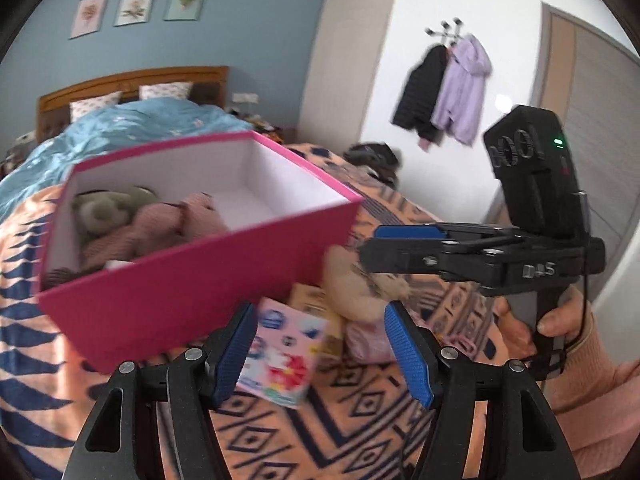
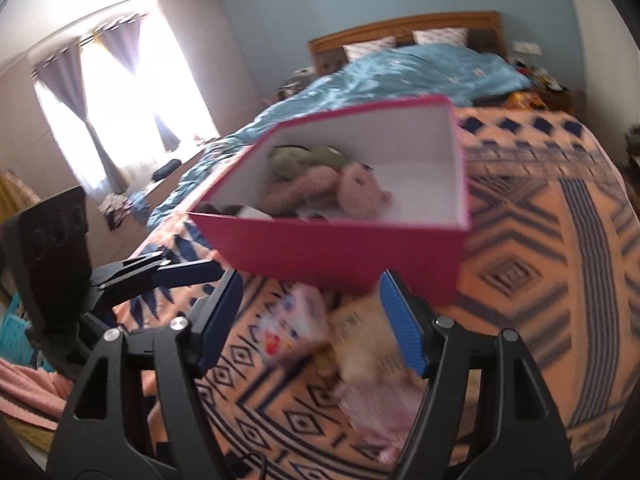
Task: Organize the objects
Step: 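Move both grippers toward the cream teddy bear beside the box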
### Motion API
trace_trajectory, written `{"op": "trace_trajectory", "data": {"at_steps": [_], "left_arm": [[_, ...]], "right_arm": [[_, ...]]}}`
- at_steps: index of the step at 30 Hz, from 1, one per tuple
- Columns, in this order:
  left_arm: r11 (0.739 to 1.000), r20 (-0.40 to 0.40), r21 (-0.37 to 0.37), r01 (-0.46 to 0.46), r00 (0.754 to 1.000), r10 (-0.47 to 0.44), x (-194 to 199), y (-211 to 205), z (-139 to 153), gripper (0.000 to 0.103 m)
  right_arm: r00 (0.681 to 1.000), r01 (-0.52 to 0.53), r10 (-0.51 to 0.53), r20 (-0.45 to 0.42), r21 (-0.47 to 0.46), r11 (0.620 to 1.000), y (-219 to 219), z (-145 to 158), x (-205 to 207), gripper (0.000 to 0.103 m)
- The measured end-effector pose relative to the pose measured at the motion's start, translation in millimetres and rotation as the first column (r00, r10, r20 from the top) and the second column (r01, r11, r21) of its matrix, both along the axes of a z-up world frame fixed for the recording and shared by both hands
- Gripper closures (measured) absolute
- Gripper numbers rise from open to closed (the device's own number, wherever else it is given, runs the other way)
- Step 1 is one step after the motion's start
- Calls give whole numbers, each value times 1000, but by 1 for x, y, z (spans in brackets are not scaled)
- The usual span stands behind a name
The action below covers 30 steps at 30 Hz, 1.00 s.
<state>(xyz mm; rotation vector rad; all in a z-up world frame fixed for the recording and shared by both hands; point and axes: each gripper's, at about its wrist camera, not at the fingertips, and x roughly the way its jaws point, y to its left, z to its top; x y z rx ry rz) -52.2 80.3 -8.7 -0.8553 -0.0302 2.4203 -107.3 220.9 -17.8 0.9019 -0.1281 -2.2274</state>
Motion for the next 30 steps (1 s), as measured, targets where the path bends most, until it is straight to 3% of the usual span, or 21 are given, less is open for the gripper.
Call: {"op": "trace_trajectory", "data": {"at_steps": [4,9,15,19,22,26,30], "left_arm": [[998,35,-26,63,997,-62,0,23,-13,36],[996,92,-48,80,993,-75,-6,32,-28,36],[997,136,-68,28,991,-19,-15,25,-35,36],[992,151,-109,-60,986,76,-23,17,-38,36],[992,163,-89,-90,981,103,-26,10,-37,36],[998,130,-41,-43,990,48,-20,13,-24,36],[998,111,-48,43,993,-38,-18,34,-18,36]], "right_arm": [[994,86,-85,64,-12,996,26,-21,-1,31],[976,176,-174,129,-1,984,55,-42,-4,31],[964,203,-198,179,-13,979,69,-57,-8,31],[956,221,-213,203,-16,975,74,-66,-12,31],[950,231,-219,221,-28,973,78,-71,-13,31],[947,225,-205,249,-54,973,81,-76,-15,31],[948,214,-187,258,-83,973,80,-77,-17,31]]}}
